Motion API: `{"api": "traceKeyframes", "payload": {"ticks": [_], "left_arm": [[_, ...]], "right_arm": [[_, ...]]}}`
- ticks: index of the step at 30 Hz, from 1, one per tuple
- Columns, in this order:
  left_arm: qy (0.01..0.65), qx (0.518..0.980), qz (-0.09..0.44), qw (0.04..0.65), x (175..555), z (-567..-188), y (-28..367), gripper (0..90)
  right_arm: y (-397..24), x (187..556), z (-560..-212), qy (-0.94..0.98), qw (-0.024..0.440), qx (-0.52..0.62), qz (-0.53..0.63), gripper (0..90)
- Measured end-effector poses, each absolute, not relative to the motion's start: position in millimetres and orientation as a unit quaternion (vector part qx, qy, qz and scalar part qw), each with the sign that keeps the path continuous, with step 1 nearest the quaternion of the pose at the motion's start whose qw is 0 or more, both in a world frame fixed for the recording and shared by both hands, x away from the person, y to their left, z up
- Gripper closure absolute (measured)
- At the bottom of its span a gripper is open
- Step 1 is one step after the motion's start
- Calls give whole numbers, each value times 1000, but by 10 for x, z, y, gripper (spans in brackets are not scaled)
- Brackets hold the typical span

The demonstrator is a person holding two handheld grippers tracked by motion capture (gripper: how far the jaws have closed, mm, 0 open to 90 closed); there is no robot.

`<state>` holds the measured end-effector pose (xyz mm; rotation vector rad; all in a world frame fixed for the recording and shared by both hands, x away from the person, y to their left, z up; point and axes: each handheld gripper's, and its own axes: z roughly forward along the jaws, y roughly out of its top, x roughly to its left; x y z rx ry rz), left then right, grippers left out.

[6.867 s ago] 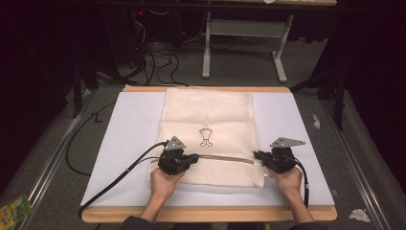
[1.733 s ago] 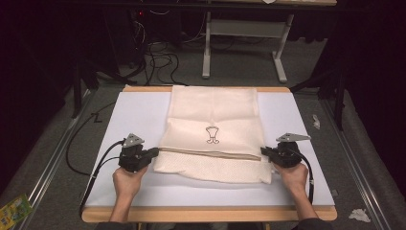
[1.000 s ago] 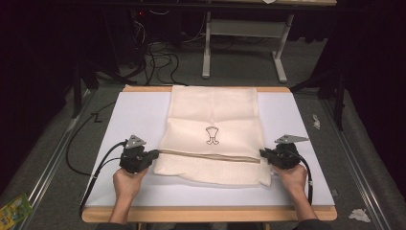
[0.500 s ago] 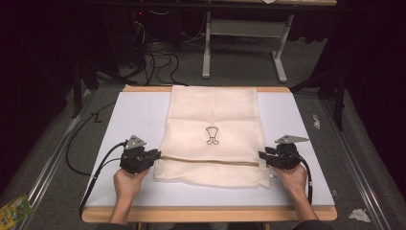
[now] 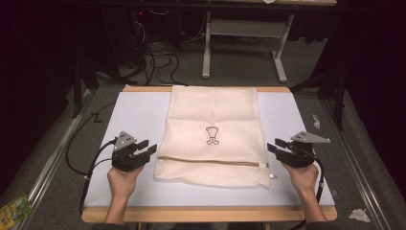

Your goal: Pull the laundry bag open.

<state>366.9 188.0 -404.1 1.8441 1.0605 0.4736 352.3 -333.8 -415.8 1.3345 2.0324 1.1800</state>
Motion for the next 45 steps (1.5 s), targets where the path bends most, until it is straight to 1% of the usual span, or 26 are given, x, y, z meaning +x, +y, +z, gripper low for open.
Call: {"api": "traceKeyframes", "payload": {"ticks": [6,23,45], "left_arm": [[441,739,201,468,3647,-4034,1998,565],[468,716,211,473,3623,-4095,2231,550],[496,701,216,464,3650,-4220,2390,538]], "right_arm": [[-3448,3476,-4124,719,225,489,439,562],[-3721,3364,-4141,687,246,514,451,539],[-4012,3266,-4302,647,266,552,453,582]]}}
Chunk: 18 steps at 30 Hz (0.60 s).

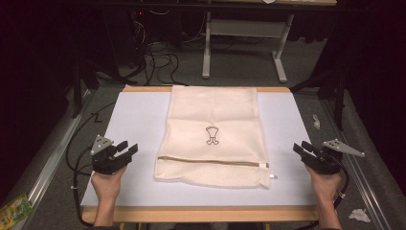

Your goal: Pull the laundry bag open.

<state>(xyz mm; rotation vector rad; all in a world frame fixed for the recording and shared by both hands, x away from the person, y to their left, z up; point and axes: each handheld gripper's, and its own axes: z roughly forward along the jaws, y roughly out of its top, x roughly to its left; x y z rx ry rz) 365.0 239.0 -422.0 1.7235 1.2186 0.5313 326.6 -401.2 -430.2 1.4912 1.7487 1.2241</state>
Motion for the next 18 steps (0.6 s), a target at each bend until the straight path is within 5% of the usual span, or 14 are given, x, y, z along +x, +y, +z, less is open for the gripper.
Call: {"api": "traceKeyframes", "payload": {"ticks": [18], "left_arm": [[512,700,215,449,3724,-4421,2374,527]], "right_arm": [[-4057,3302,-4489,645,258,573,435,576]]}}
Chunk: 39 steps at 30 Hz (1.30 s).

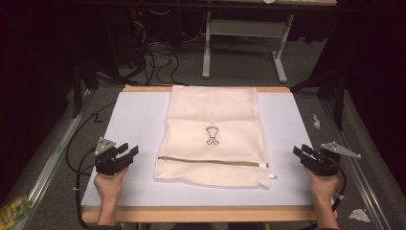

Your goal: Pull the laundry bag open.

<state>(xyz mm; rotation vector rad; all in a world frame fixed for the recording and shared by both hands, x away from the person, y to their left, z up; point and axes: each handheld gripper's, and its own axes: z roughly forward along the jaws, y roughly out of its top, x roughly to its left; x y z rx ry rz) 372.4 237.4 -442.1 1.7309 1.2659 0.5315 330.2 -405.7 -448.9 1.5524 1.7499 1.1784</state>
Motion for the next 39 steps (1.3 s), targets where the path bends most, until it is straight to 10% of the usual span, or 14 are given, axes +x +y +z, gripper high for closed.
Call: {"api": "traceKeyframes", "payload": {"ticks": [39], "left_arm": [[532,705,217,415,3943,-4788,2248,512]], "right_arm": [[-3931,3494,-4711,661,260,583,394,557]]}}
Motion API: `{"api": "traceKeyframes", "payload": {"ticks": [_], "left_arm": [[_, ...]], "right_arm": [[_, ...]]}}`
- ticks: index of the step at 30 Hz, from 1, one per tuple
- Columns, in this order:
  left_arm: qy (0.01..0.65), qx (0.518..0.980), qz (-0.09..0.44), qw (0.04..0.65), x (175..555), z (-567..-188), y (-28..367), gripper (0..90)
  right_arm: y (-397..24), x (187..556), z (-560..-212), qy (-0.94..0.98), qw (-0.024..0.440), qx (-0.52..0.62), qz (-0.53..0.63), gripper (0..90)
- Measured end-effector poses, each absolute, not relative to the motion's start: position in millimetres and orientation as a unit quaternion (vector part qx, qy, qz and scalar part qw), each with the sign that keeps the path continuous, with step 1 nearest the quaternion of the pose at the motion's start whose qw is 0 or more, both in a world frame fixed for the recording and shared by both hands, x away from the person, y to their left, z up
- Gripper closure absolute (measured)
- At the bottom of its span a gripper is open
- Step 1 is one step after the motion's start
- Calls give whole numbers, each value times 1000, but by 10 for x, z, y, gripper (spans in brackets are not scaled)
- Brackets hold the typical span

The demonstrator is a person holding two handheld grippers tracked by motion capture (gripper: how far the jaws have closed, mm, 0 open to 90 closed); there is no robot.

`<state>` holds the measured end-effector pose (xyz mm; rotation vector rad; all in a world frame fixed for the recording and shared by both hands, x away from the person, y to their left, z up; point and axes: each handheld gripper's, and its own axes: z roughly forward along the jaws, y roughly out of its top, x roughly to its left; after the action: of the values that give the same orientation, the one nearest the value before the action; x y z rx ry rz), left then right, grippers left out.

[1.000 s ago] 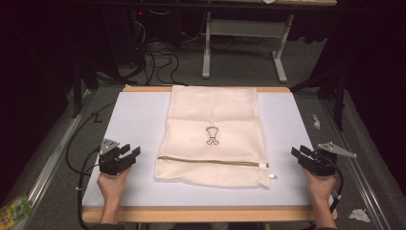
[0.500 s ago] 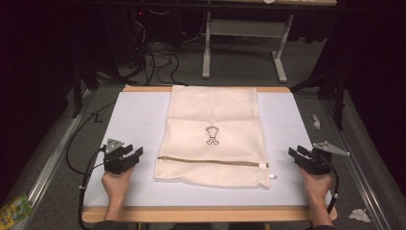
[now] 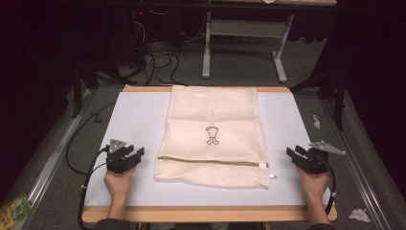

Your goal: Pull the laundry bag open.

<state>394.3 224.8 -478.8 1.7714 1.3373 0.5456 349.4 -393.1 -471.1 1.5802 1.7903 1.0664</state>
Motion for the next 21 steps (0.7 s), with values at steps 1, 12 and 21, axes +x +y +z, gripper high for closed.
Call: {"api": "traceKeyframes", "payload": {"ticks": [1,12,21], "left_arm": [[533,705,219,414,3948,-4801,2248,511],[537,704,224,408,3962,-4831,2237,505],[524,716,244,391,3949,-4847,2178,464]], "right_arm": [[-3927,3495,-4714,661,259,585,393,555],[-3909,3510,-4738,665,262,586,383,546],[-3864,3515,-4753,675,271,582,364,502]]}}
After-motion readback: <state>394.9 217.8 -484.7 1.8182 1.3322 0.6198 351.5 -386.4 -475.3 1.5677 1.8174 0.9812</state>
